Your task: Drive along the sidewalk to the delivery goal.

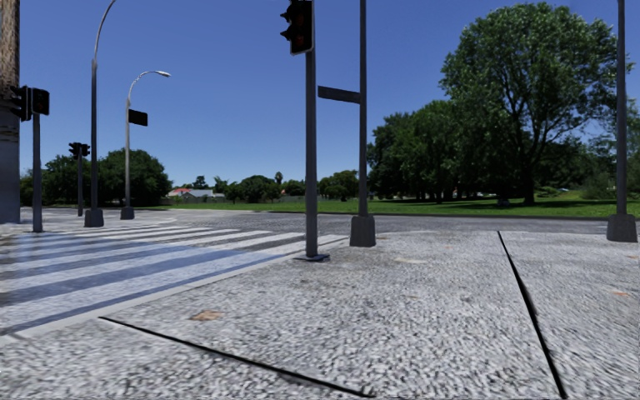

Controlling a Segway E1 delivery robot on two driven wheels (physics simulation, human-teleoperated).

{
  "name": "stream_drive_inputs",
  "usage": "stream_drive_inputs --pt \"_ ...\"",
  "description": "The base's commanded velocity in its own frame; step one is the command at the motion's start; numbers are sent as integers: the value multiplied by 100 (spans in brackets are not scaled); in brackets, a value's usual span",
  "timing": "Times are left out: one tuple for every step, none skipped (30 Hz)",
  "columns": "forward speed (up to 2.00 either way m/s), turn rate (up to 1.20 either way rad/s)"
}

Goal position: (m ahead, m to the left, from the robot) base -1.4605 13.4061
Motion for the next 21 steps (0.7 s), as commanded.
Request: stream_drive_inputs --pt "200 75" --pt "200 75" --pt "200 75" --pt "200 75" --pt "200 75" --pt "200 75" --pt "200 75" --pt "200 75" --pt "200 75" --pt "200 75" --pt "200 75" --pt "200 75" --pt "200 75" --pt "200 75" --pt "200 75" --pt "200 75" --pt "200 75" --pt "200 75" --pt "200 75" --pt "200 75" --pt "200 75"
